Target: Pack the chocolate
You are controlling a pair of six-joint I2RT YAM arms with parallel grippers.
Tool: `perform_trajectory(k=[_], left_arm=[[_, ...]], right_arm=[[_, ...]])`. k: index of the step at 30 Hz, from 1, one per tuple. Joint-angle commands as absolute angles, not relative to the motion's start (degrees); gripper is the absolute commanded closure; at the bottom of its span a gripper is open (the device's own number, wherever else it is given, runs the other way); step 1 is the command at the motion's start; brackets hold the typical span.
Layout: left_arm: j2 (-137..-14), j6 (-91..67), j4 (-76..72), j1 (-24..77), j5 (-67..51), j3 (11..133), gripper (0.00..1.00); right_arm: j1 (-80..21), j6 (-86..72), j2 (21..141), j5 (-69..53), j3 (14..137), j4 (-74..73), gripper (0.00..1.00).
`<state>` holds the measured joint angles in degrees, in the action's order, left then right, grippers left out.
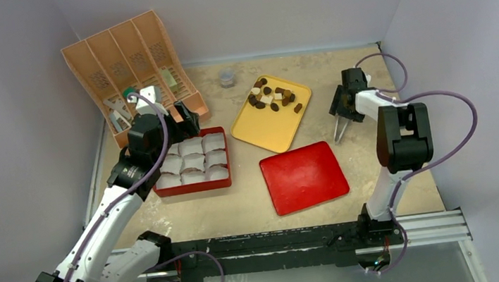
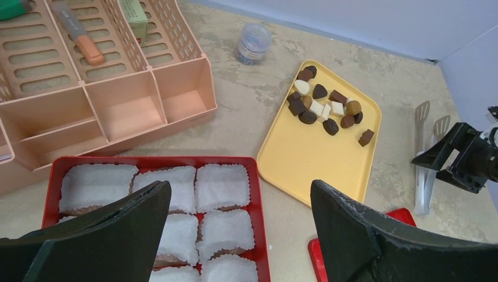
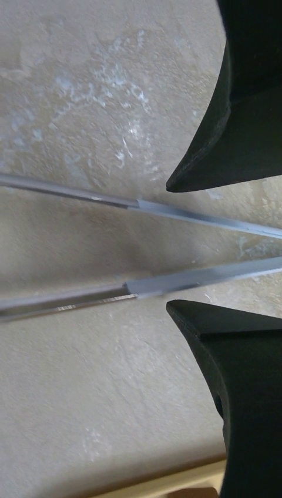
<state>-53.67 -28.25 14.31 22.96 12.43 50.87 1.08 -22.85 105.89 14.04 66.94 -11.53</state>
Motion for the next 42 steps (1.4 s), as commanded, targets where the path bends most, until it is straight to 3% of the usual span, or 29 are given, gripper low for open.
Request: perform_trajectory(k=[1, 42], left_arm=[[-52.2, -27.1, 13.1, 23.2, 14.6, 52.0, 0.12], [-52.4, -26.1, 12.9, 23.3, 11.8, 51.9, 0.12]], right_arm=[[2.4, -22.2, 106.4, 16.1, 69.7, -10.3, 0.31], [1.9, -20.4, 108.5, 16.5, 69.0, -8.2, 0.38]])
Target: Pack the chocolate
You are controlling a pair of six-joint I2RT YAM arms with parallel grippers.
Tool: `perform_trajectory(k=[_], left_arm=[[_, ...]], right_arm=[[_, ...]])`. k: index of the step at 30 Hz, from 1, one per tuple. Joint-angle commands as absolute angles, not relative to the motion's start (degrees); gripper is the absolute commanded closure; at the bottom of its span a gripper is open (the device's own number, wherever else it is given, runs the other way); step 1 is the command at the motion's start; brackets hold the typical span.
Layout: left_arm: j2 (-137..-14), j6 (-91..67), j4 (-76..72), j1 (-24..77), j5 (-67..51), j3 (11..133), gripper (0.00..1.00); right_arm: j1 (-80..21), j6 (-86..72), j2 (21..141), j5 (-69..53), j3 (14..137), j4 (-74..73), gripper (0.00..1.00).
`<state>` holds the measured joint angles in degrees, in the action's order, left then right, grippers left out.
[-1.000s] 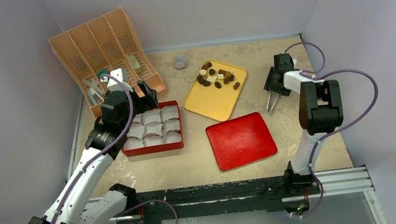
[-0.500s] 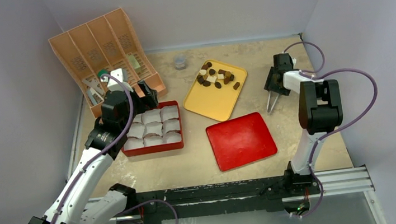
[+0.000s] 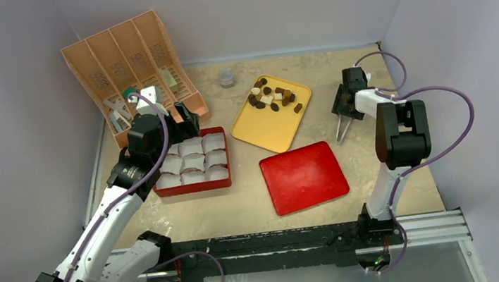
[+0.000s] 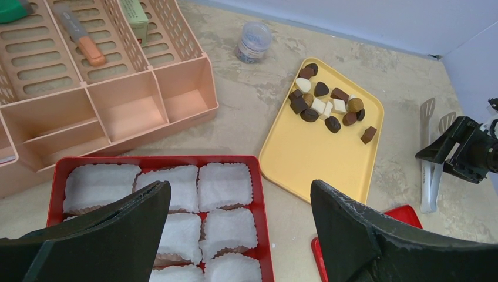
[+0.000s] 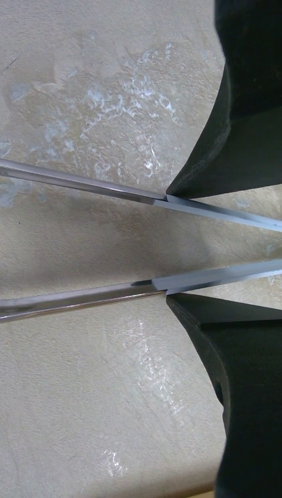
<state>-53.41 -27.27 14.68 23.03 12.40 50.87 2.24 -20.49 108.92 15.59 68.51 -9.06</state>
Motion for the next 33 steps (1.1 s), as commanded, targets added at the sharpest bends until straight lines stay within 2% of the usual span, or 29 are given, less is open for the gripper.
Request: perform_trajectory(k=[1, 14, 18, 24, 33], left_arm=[[-52.4, -26.0, 12.8, 23.3, 11.8, 51.9, 0.12], [-52.2, -25.8, 13.0, 23.3, 11.8, 52.0, 0.12], [-52.2, -25.4, 13.1, 23.3, 11.7, 52.0, 0.12], [-52.6, -25.4, 12.9, 23.3, 10.9, 52.1, 0.12], [-52.8, -25.2, 12.8, 23.3, 10.8, 51.9, 0.12]], right_arm=[[1.9, -20.6, 108.4, 16.2, 68.9, -8.4, 0.38], [1.9, -20.9, 108.5, 14.2, 68.5, -9.7, 0.42], [1.5, -19.6, 107.9, 17.1, 69.8, -10.7, 0.43], [-1.4, -17.7, 102.2, 20.3, 75.7, -19.4, 0.46], [-4.0, -16.0, 95.8, 14.8, 84.0, -30.4, 0.49]])
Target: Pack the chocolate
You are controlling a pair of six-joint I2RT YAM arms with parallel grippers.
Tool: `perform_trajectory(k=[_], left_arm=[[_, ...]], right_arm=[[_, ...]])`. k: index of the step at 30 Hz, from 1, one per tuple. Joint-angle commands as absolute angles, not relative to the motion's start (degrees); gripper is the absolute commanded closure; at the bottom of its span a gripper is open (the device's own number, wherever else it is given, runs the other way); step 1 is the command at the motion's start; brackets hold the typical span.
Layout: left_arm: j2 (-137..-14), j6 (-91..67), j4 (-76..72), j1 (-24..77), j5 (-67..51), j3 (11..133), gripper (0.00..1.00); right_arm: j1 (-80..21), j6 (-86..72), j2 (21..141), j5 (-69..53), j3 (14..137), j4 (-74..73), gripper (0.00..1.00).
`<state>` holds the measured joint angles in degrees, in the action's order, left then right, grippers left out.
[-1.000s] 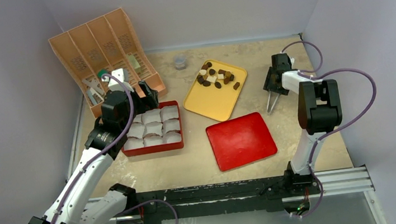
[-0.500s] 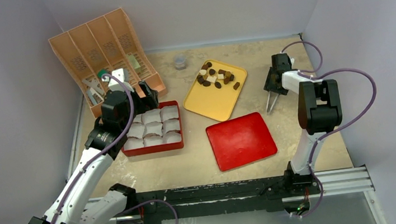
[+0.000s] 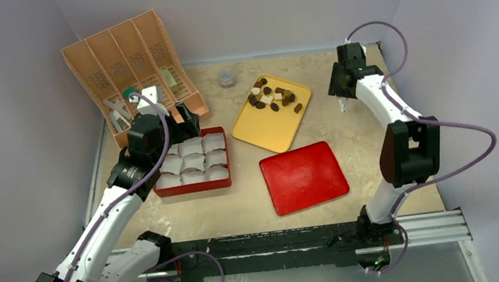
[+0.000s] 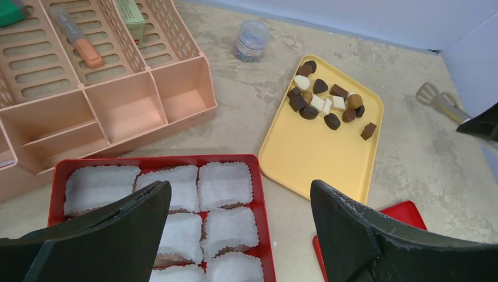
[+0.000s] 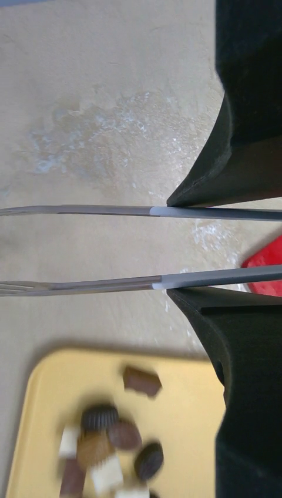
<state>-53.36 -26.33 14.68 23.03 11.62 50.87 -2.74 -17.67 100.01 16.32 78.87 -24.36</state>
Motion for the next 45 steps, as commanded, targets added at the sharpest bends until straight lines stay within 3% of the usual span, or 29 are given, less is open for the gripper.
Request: perform_trajectory(k=[1, 14, 29, 45], left_arm=[[-52.9, -25.1, 12.8, 23.3, 10.8, 51.9, 0.12], [-52.9, -25.0, 12.6, 23.3, 10.1, 52.0, 0.13], [-52.5, -24.6, 12.8, 23.3, 10.5, 51.9, 0.14], [-52.5, -24.4, 12.7, 23.2, 10.6, 51.9, 0.14]], right_arm=[[-4.4, -15.6, 95.1, 14.0, 84.8, -31.4, 0.49], [-11.8, -10.8, 89.3, 6.4, 89.0, -37.3, 0.49], [-17.2, -8.0, 91.1, 5.4, 86.3, -36.5, 0.54], [-18.1, -5.8, 95.3, 4.4, 86.4, -38.3, 0.47]])
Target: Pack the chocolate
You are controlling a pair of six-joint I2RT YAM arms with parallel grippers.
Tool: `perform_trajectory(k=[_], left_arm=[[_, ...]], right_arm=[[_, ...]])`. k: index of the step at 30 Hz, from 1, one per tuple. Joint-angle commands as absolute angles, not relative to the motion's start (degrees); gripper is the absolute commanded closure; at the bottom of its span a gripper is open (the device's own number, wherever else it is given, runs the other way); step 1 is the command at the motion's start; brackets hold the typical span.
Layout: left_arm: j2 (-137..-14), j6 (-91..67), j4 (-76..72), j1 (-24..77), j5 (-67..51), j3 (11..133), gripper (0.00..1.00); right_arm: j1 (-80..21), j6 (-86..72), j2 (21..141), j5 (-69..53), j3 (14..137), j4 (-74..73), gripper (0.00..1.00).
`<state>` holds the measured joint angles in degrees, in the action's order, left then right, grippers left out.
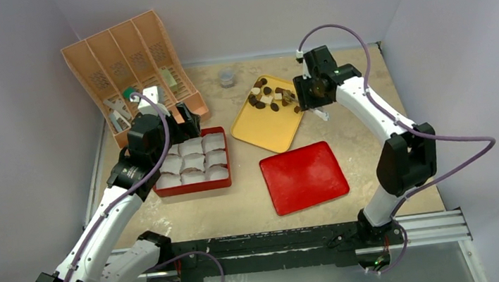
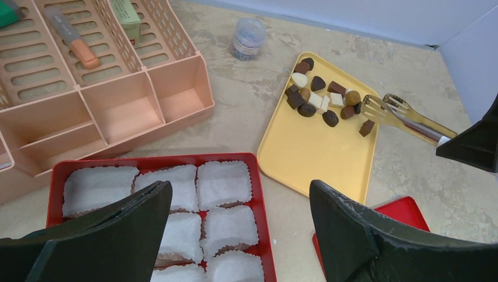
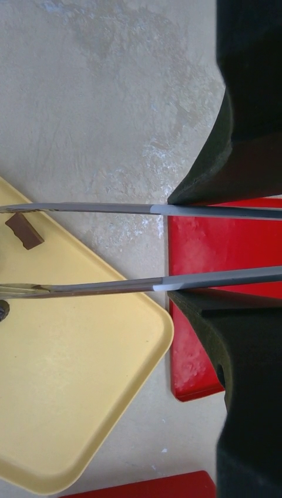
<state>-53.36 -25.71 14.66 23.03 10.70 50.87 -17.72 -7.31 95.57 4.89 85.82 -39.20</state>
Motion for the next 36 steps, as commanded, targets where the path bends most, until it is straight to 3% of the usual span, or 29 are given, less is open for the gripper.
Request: perform_trajectory(k=[1, 4, 20, 36], left_arm=[[-52.5, -24.4, 12.7, 23.2, 10.6, 51.9, 0.14], [-52.4, -24.3, 12.7, 23.2, 10.6, 51.9, 0.14], [-52.3, -24.3, 12.7, 23.2, 10.5, 51.9, 0.14], [-52.4, -24.3, 12.7, 23.2, 10.5, 51.9, 0.14]], right_arm=[[-18.2, -5.5, 95.6, 4.6, 86.5, -38.4, 0.5], [-18.2, -5.2, 96.5, 5.7, 87.1, -39.3, 0.54], [-18.6, -5.0, 97.8, 7.4, 87.2, -41.9, 0.47], [-18.8, -5.1, 100.8, 7.8, 88.2, -42.4, 0.51]])
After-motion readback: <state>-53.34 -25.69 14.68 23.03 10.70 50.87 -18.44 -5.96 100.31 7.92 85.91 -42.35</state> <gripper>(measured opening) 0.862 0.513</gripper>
